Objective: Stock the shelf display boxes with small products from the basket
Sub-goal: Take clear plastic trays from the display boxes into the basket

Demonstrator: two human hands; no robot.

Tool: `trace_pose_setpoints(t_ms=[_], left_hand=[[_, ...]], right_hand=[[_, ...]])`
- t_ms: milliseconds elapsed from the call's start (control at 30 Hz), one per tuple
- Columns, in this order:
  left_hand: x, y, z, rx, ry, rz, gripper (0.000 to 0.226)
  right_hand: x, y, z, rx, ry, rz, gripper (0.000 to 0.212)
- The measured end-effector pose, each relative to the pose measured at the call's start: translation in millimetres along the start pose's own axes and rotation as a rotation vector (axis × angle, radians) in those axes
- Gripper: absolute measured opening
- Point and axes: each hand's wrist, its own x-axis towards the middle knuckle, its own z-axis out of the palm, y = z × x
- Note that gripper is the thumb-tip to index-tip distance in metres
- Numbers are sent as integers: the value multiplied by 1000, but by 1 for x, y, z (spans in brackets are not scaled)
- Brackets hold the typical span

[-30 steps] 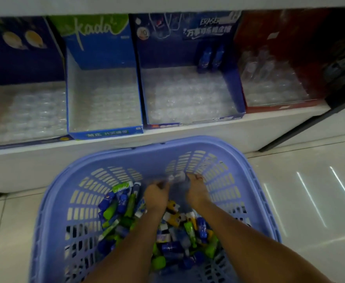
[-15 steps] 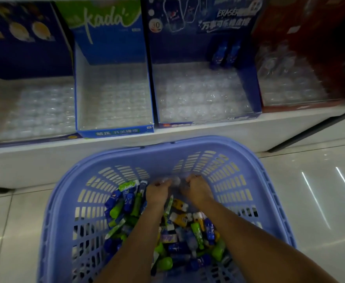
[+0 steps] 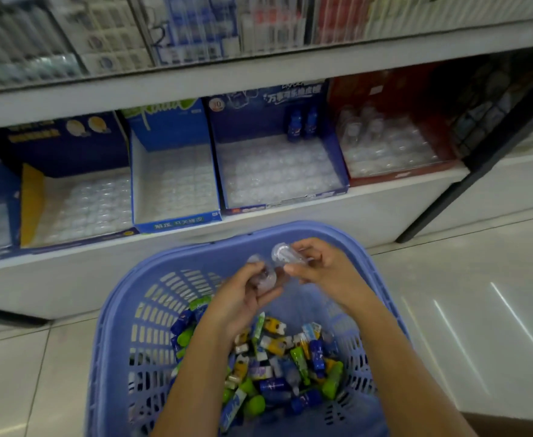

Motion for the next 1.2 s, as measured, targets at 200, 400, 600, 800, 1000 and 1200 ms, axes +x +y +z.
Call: trace_pose_setpoints(t_ms=[200,400,600,800,1000,1200], left_hand=[[-18,27,68,116,-110,196,22],[-8,44,148,365,-147,359,11],[33,62,206,920,0,659,27],[62,60,227,1321,81,757,28],[70,53,227,1347,105,716,24],[69,51,228,1316,106,702,25]], right_hand=[[-9,-43,-35,-12,160,-302,33],[12,-77,-78,200,632,-350,31],[51,-106,-156,-144,822,-444,32],[108,-130,-193,-834,699,-374,34],[136,-128,-202,-1001,547,-521,43],[150,-121,-205,-1010,416,-528,38]])
